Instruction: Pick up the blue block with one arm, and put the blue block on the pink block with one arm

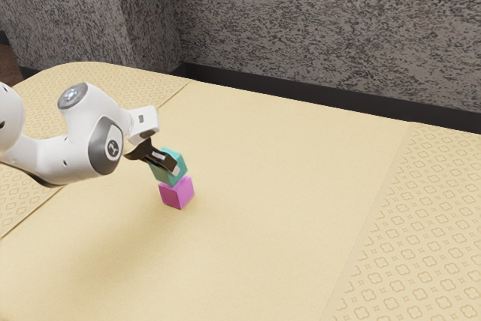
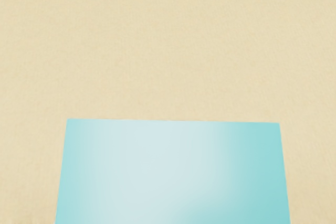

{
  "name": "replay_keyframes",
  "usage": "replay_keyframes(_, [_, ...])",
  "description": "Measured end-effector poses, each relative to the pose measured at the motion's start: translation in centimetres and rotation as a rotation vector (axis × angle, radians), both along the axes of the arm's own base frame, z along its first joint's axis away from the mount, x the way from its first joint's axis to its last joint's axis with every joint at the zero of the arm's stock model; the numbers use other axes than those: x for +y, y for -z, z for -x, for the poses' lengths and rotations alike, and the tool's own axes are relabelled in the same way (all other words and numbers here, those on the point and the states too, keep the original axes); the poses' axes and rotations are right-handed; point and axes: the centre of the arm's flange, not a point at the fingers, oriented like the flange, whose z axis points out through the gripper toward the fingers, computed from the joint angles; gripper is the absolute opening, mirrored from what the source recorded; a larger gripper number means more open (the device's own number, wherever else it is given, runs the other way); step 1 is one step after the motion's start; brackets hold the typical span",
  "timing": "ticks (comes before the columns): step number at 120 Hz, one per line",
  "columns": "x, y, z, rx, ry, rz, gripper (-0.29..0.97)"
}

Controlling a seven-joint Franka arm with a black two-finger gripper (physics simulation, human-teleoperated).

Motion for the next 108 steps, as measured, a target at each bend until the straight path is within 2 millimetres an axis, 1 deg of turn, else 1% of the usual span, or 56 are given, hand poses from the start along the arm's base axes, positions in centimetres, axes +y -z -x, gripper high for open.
replay_keyframes(24, [-0.4,0.0,0.0,0.0,0.008,0.0,0.37])
replay_keyframes(42, [-0.8,0.0,0.1,0.001,0.017,0.0,0.52])
replay_keyframes(61, [-1.2,-0.3,0.0,-0.003,0.024,-0.002,0.6])
replay_keyframes(80, [-1.1,-2.3,0.1,-0.033,0.024,-0.02,0.64])
replay_keyframes(90, [-1.2,-3.3,-0.3,-0.027,0.035,-0.015,0.66])
replay_keyframes(108, [-0.2,-4.6,-1.1,0.018,0.042,0.01,0.67])
